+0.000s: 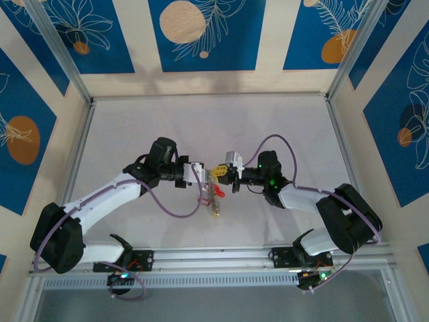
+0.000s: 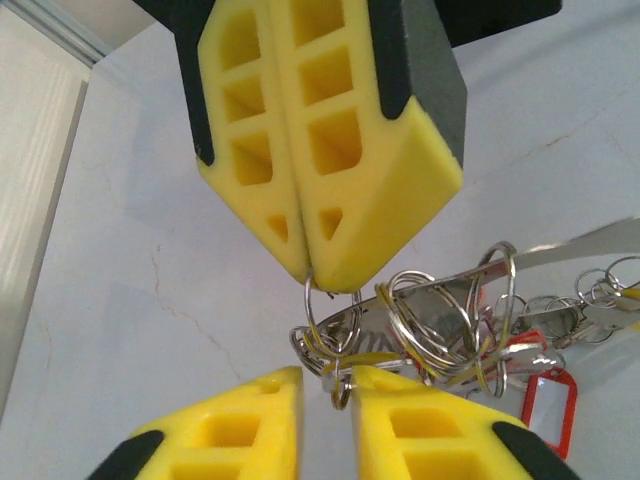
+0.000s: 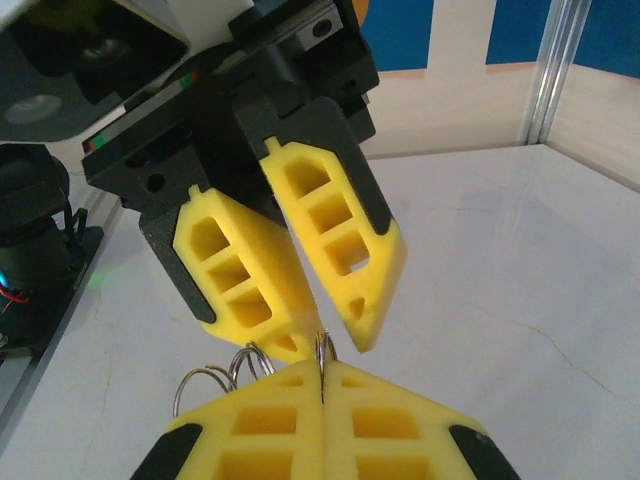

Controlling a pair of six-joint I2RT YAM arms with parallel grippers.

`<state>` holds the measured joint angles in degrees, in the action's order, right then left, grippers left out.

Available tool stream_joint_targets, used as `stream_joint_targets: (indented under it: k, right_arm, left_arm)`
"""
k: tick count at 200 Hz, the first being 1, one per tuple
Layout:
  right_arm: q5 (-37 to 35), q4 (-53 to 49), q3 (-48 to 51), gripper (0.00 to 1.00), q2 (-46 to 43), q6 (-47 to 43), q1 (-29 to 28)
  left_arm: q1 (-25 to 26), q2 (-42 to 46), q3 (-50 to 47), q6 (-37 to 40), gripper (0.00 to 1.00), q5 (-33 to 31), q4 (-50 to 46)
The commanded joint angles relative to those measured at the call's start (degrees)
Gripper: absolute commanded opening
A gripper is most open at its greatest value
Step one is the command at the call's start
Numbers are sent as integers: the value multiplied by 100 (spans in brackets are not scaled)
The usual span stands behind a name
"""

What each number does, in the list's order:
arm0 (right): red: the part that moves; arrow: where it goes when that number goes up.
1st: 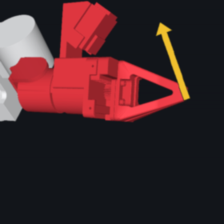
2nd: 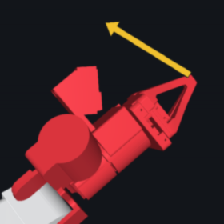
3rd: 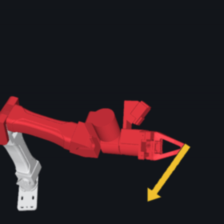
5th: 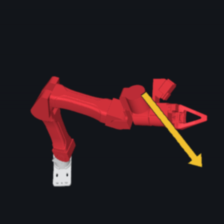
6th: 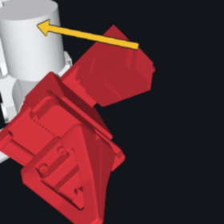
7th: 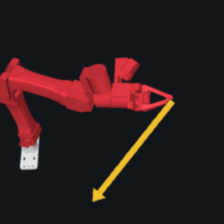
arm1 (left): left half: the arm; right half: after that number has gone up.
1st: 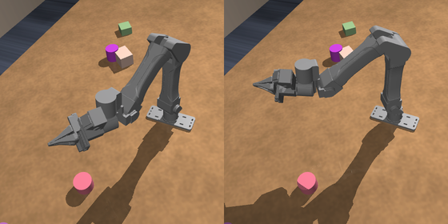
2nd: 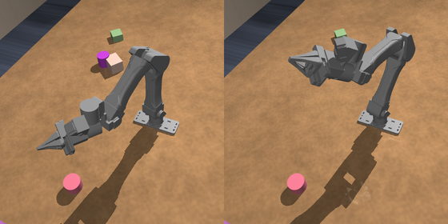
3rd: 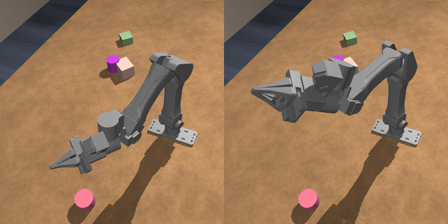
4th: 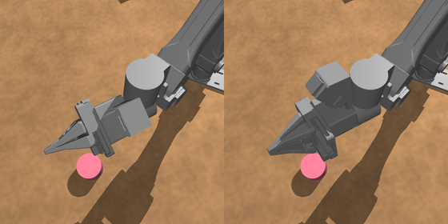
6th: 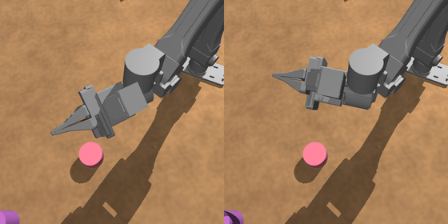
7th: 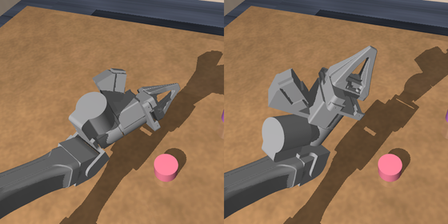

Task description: Put the keys on the keyring

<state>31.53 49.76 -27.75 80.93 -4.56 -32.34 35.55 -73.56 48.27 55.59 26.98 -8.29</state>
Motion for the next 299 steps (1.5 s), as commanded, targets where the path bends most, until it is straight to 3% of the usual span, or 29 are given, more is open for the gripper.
stream_joint_targets:
  k: [1,40,76,105,204,221,299]
  right_arm:
    - [29,476,85,0,-5,-175,-12]
    - [62,472,112,0,-36,-304,-20]
    - [93,481,152,0,-46,-482,-57]
    - [150,430,158,0,-37,-648,-71]
    - [212,286,131,0,22,-880,-124]
    - [221,275,122,0,27,-884,-133]
    - [208,118,68,0,3,-980,-159]
  left_arm:
    - [49,53,-63,-224,23,231,87]
    - [-5,161,-184,-407,31,348,143]
    - [-133,246,-261,-943,33,721,501]
    - [-358,220,-266,-1268,25,1000,648]
    - [-543,-181,52,-1449,23,2085,327]
    - [-541,-214,51,-1447,17,2046,321]
    - [-545,-349,50,-1477,12,1955,303]
